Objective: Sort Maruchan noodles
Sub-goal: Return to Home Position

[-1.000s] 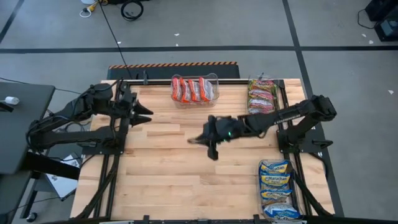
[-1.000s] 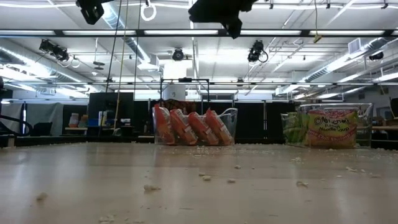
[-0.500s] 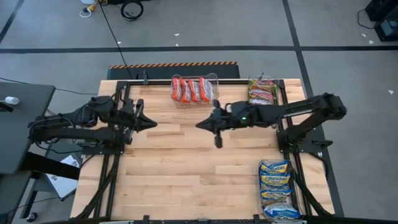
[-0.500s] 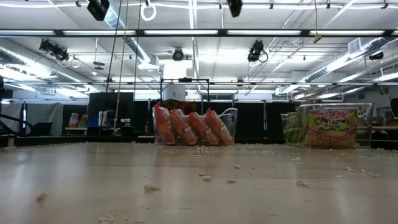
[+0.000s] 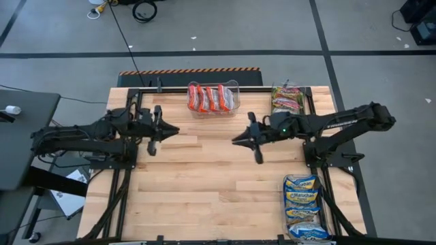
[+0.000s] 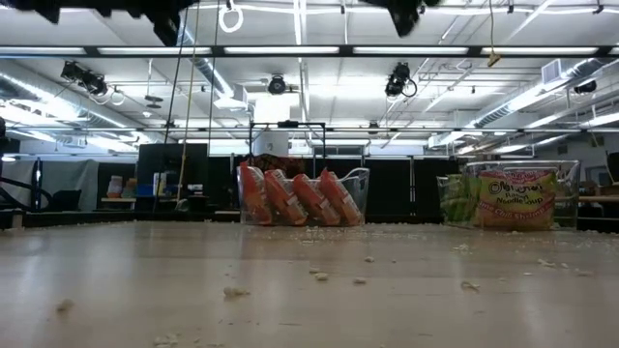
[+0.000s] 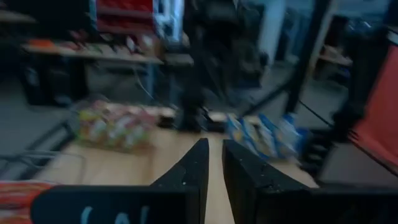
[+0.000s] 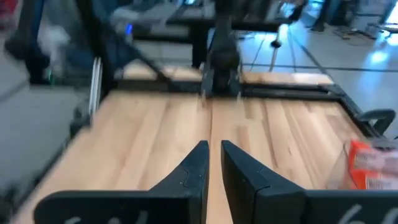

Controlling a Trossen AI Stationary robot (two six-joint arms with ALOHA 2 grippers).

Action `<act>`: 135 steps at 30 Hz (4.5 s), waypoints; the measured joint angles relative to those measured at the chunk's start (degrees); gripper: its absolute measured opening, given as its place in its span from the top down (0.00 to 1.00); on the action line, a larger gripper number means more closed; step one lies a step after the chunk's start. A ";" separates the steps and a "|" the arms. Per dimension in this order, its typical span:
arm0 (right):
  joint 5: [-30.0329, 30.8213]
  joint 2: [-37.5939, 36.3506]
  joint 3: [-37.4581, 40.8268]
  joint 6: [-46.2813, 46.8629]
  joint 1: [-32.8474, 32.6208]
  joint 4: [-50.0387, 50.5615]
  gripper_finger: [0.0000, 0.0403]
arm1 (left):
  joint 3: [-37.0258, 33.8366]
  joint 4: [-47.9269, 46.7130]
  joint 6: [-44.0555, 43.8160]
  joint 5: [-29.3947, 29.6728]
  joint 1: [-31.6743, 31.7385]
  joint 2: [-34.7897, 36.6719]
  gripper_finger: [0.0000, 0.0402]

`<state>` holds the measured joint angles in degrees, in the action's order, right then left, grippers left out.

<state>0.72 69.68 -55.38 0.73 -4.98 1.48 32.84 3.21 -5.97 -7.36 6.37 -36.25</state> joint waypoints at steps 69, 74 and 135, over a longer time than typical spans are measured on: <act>2.62 -68.90 55.02 5.10 8.10 -3.08 0.88 | -32.41 11.88 6.62 5.61 1.49 25.42 0.87; 2.62 -68.90 55.02 5.10 8.10 -3.08 0.88 | -32.41 11.90 6.62 5.60 1.49 25.42 0.87; 2.64 -68.89 55.02 5.10 8.11 -3.11 0.88 | -32.48 11.95 6.60 5.61 1.49 25.42 0.87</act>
<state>3.36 0.79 -0.36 5.82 3.13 -1.63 0.36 15.16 0.64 -1.75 7.86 -10.83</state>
